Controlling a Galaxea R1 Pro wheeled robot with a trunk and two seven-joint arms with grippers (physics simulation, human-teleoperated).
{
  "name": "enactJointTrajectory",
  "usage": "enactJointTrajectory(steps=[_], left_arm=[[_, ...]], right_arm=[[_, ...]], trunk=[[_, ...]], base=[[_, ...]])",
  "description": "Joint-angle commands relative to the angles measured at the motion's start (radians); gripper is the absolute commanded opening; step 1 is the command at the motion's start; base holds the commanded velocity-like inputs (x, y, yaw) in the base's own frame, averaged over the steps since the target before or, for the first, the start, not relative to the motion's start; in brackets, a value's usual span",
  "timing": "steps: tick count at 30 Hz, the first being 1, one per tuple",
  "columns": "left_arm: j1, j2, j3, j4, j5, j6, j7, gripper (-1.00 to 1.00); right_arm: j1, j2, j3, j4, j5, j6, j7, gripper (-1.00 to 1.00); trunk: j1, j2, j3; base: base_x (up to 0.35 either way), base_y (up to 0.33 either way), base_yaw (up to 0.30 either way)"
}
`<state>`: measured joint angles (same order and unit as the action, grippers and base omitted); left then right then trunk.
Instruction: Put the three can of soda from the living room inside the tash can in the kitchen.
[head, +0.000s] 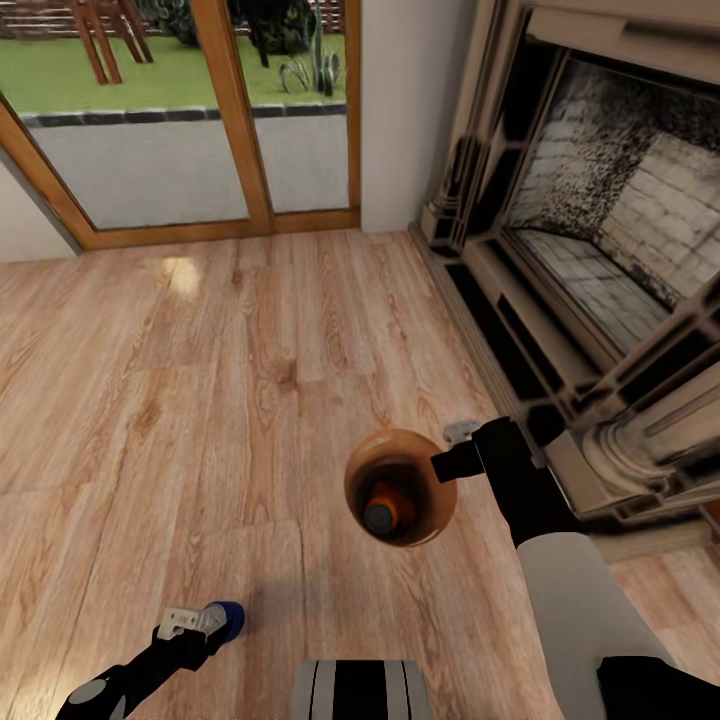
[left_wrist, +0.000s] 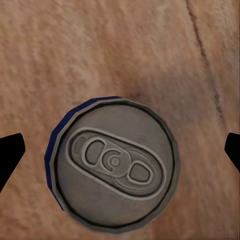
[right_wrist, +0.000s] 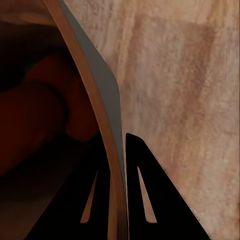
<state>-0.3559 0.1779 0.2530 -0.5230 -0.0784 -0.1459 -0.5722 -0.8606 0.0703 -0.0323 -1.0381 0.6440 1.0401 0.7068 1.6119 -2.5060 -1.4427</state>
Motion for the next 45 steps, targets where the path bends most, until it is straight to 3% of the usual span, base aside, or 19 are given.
enactJointTrajectory(steps=[1,4,15,19,31,32,45], left_arm=[[0.000,0.000,0.000,0.001,0.000,0.000,0.000,1.00],[0.000,0.000,0.000,0.001,0.000,0.000,0.000,1.00],[0.000,0.000,0.000,0.000,0.000,0.000,-0.001,1.00],[0.000,0.000,0.000,0.001,-0.001,0.000,0.000,1.00],[0.000,0.000,0.004,0.000,0.001,0.000,0.000,1.00],[0.000,0.000,0.004,0.001,0.001,0.000,0.000,-1.00],[0.000,0.000,0.006,0.001,-0.001,0.002,0.000,-1.00]], right_arm=[[0.000,0.000,0.000,0.000,-0.022,0.007,0.003,-1.00],[0.000,0.000,0.000,0.000,-0.022,0.007,0.003,-1.00],[0.000,-0.001,0.000,0.001,-0.022,0.007,0.003,-1.00],[0.000,-0.001,0.000,0.000,-0.022,0.007,0.003,-1.00],[0.000,-0.001,-0.001,0.001,-0.023,0.007,0.002,-1.00],[0.000,-0.001,-0.001,0.001,-0.023,0.007,0.002,-1.00],[0.000,-0.001,0.000,0.001,-0.023,0.007,0.002,-1.00]], trunk=[[0.000,0.000,-0.004],[0.002,-0.001,-0.016],[0.002,-0.001,-0.016],[0.003,-0.002,-0.031],[0.003,-0.002,-0.031],[0.003,-0.002,-0.031],[0.003,-0.002,-0.031]], base=[[0.000,0.000,0.000],[0.000,0.000,0.000],[0.000,0.000,0.000],[0.000,0.000,0.000],[0.000,0.000,0.000],[0.000,0.000,0.000],[0.000,0.000,0.000]])
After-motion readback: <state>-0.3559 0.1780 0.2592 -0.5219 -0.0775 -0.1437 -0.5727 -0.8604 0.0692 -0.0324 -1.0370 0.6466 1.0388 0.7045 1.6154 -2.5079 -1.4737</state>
